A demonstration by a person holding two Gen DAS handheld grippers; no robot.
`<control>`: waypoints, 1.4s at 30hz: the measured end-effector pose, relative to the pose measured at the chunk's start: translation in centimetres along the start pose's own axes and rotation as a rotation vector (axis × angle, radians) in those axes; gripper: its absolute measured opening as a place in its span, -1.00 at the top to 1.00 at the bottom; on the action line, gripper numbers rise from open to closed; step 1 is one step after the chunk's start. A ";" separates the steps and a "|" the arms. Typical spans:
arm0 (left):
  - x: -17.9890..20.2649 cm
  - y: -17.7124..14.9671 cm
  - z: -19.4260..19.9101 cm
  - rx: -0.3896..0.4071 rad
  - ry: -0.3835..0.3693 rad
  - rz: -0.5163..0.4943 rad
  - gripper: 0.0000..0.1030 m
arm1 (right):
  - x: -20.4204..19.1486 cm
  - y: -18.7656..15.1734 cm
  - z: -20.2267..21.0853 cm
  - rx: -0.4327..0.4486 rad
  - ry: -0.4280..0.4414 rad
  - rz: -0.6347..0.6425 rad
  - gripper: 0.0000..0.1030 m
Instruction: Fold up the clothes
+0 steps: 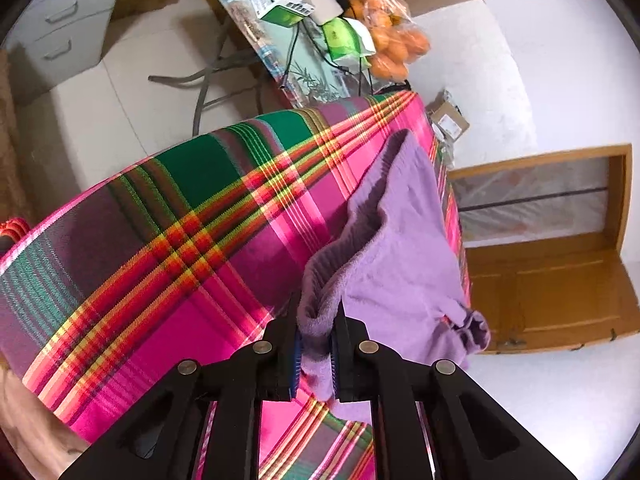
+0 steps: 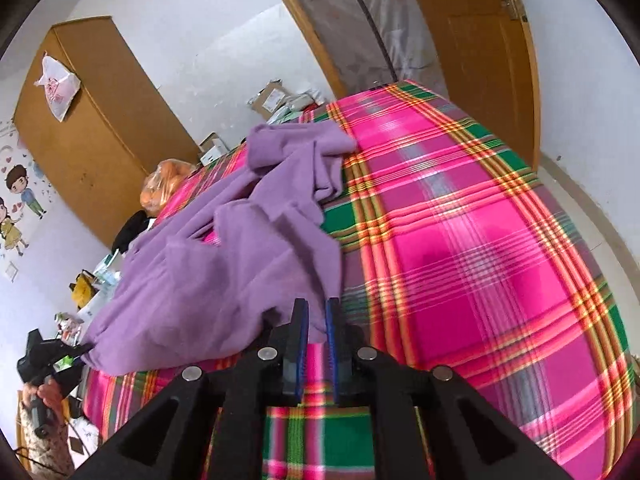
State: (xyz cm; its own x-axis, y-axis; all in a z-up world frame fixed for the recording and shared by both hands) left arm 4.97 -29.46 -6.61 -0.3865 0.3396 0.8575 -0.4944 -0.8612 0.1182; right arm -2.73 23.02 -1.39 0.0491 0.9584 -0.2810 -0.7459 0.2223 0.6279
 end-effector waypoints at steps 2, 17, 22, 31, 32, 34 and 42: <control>0.0 -0.1 0.2 0.005 0.012 -0.012 0.76 | 0.1 0.1 -0.6 -0.003 -0.001 -0.004 0.77; 3.6 -2.6 3.1 0.086 0.090 -0.300 0.52 | 0.6 3.2 -3.2 0.036 -0.029 0.020 0.52; 5.9 -6.3 -1.5 -0.074 0.091 -0.460 0.43 | -0.5 3.9 -5.5 -0.006 -0.027 0.075 0.40; 7.9 -10.8 -7.6 -0.247 0.108 -0.615 0.30 | -2.5 4.1 -8.8 -0.074 -0.012 0.175 0.39; 8.1 -11.3 -8.2 -0.264 0.108 -0.628 0.28 | -2.7 4.3 -9.2 -0.085 -0.003 0.176 0.39; 8.5 -12.2 -9.4 -0.298 0.108 -0.655 0.27 | -3.1 4.5 -9.8 -0.096 0.012 0.186 0.36; 9.0 -13.8 -11.5 -0.341 0.121 -0.709 0.20 | -3.9 4.2 -9.4 -0.069 0.032 0.230 0.87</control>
State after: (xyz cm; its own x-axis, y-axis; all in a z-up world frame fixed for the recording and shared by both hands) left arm -0.67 -10.15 -6.30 0.0369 0.8191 0.5725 -0.8579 -0.2679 0.4385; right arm -12.27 18.49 -4.49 -0.1474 0.9761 -0.1594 -0.7787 -0.0152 0.6272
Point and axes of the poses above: each gripper's, at about its wrist camera, not at the fingertips, and z roughly against the way its jaws point, x to its right, y to its top, the point moved 8 cm from there along -z, roughly the way its jaws point, and after that the axes turned 11 degrees about -y, right-handed, at the moved point
